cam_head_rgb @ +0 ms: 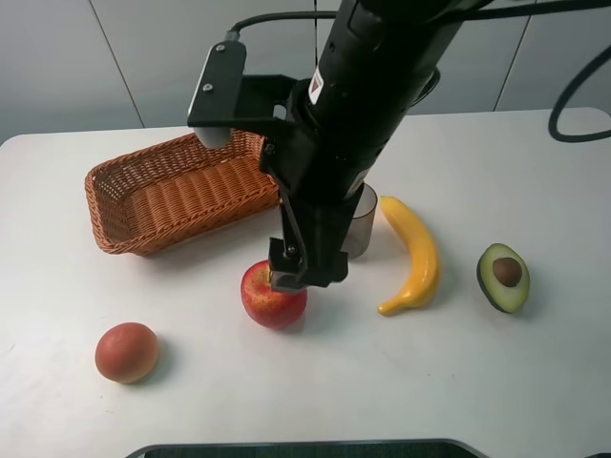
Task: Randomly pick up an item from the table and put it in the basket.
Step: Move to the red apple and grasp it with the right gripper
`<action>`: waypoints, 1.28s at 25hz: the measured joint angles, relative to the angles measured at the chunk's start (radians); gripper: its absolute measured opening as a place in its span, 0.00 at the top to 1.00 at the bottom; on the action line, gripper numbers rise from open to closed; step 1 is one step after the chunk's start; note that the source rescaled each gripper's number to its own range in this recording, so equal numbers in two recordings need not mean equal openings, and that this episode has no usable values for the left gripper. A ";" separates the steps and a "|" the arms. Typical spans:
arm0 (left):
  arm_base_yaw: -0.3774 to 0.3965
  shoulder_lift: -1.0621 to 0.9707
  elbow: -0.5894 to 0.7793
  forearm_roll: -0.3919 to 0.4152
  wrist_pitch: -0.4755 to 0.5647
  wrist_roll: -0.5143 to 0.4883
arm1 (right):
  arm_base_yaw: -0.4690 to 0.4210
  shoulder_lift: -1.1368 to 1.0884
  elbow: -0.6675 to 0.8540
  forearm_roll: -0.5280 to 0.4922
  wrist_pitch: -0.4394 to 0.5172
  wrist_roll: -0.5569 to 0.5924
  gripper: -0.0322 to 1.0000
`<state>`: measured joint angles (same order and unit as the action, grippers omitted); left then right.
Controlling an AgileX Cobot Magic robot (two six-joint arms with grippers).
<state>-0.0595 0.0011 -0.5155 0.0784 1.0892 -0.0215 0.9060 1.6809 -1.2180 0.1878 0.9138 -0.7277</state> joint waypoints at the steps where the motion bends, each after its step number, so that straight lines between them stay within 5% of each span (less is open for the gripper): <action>1: 0.000 0.000 0.000 0.000 0.000 0.002 | 0.000 0.027 -0.014 -0.010 0.000 -0.002 0.00; 32: 0.000 0.000 0.000 0.000 0.000 0.002 | 0.000 0.354 -0.084 -0.019 -0.113 -0.032 0.00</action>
<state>-0.0595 0.0011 -0.5155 0.0784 1.0892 -0.0193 0.9060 2.0348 -1.3019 0.1686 0.8006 -0.7598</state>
